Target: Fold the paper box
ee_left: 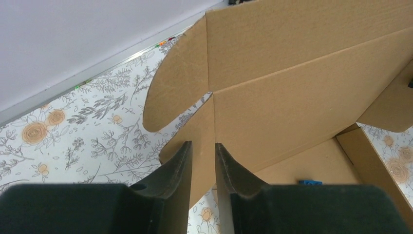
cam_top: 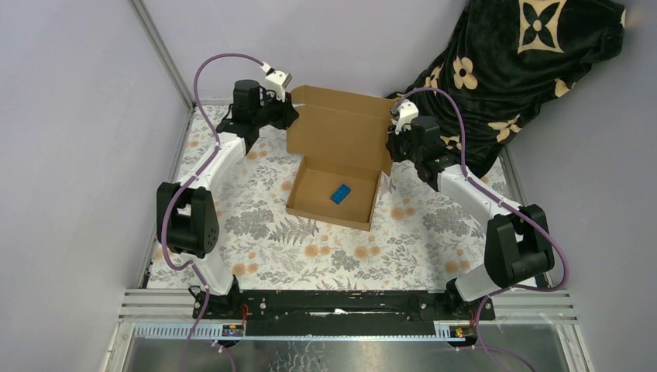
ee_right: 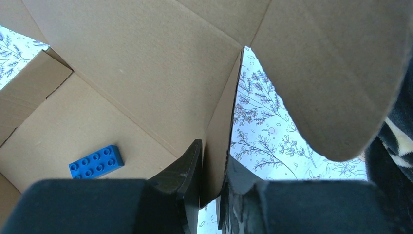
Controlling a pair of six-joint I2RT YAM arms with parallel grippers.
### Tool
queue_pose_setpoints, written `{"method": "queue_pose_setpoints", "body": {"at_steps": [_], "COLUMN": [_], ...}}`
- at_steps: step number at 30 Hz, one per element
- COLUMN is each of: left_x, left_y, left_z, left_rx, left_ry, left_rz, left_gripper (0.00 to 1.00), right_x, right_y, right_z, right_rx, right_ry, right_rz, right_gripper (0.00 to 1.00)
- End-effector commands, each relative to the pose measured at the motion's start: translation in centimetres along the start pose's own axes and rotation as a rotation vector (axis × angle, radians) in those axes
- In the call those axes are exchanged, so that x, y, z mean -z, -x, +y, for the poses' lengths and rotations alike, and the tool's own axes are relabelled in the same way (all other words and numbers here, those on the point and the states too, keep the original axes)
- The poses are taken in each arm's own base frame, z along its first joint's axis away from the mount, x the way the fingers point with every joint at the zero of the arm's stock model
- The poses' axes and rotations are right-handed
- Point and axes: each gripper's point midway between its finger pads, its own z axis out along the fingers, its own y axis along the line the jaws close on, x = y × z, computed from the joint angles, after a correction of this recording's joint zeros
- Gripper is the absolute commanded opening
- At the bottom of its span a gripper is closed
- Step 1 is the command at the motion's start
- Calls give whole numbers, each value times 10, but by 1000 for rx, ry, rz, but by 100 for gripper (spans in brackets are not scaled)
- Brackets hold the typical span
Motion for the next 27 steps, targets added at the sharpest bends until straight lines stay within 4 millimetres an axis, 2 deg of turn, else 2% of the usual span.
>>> {"method": "queue_pose_setpoints", "body": {"at_steps": [1, 16, 21, 27], "left_x": [-2, -8, -6, -3], "left_y": [22, 11, 14, 20], "left_z": [4, 8, 10, 10], "left_rx": [-24, -13, -13, -8], "left_ry": [-15, -5, 11, 23], "left_rz": [-49, -28, -36, -50], "left_gripper": [27, 12, 0, 0], "right_x": [11, 9, 9, 10], "right_y": [27, 27, 27, 29], "right_z": [0, -1, -1, -1], "right_rx": [31, 30, 29, 31], "right_ry": [-20, -22, -23, -25], "right_rz": [-81, -77, -77, -79], "right_gripper": [21, 21, 21, 21]}}
